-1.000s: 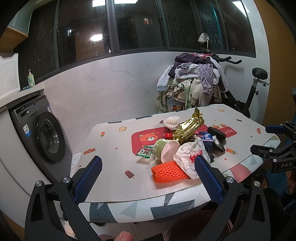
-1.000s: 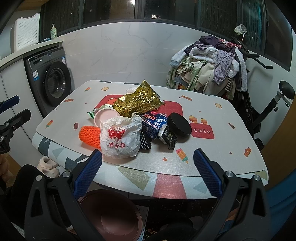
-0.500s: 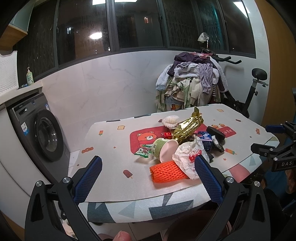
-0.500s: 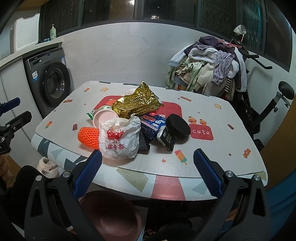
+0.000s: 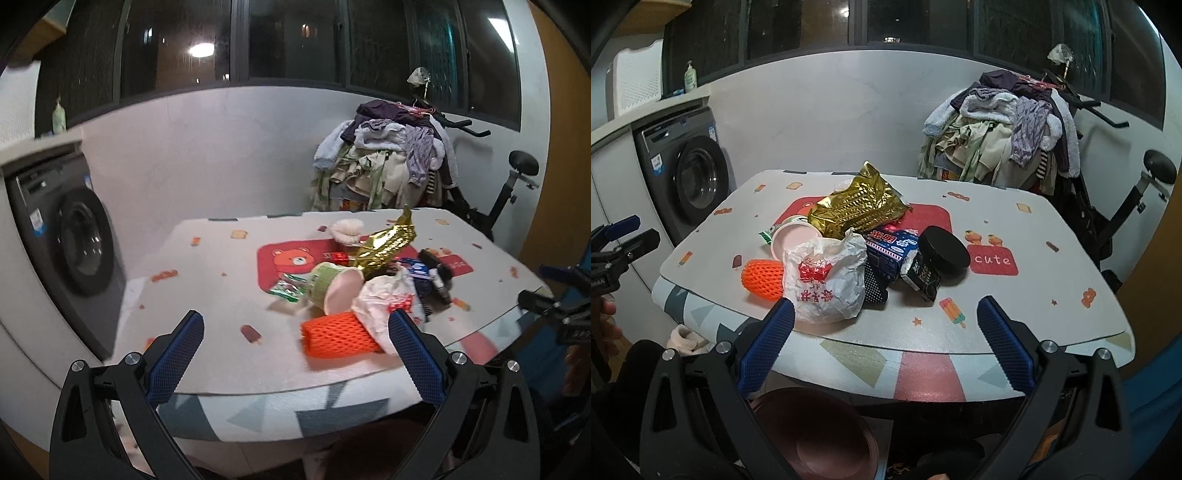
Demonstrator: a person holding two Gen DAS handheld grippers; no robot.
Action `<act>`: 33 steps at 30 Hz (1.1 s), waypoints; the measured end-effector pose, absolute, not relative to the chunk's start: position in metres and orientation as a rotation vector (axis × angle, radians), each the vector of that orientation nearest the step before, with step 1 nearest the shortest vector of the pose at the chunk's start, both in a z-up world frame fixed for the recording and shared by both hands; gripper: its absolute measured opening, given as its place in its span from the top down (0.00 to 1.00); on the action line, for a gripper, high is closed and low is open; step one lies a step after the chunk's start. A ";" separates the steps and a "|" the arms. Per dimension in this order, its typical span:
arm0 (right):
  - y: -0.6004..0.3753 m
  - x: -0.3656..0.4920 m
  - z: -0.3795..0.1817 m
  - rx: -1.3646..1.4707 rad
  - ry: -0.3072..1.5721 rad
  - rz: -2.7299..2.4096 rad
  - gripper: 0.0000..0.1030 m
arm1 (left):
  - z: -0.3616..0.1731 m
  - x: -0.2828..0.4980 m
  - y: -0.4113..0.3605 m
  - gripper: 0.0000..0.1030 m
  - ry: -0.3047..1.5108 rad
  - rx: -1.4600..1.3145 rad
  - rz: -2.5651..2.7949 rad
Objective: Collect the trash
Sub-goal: 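Grasp the small white packet with the right tool while the left tool reaches toward the green wrapper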
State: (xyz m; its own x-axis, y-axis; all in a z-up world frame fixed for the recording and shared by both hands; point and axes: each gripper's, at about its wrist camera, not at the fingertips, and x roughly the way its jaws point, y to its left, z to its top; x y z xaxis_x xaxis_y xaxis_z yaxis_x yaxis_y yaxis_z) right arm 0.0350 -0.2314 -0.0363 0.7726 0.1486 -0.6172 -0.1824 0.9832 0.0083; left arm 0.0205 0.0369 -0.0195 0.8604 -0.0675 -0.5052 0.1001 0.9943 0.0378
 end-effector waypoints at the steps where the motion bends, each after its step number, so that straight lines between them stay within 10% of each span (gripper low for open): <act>1: -0.235 0.035 -0.039 -0.032 0.661 0.182 0.05 | -0.021 0.021 0.038 0.05 0.516 0.066 -0.081; 19: -0.265 0.105 -0.097 -0.066 0.756 0.106 0.06 | -0.069 0.057 0.071 0.05 0.672 -0.058 -0.108; 22: -0.251 0.129 -0.114 -0.151 0.771 0.137 0.28 | -0.078 0.063 0.074 0.05 0.681 -0.050 -0.091; 30: -0.237 0.190 -0.154 -0.220 0.839 0.150 0.44 | -0.094 0.077 0.086 0.05 0.707 -0.110 -0.102; 33: -0.233 0.197 -0.157 -0.247 0.841 0.156 0.73 | -0.099 0.081 0.083 0.05 0.716 -0.102 -0.111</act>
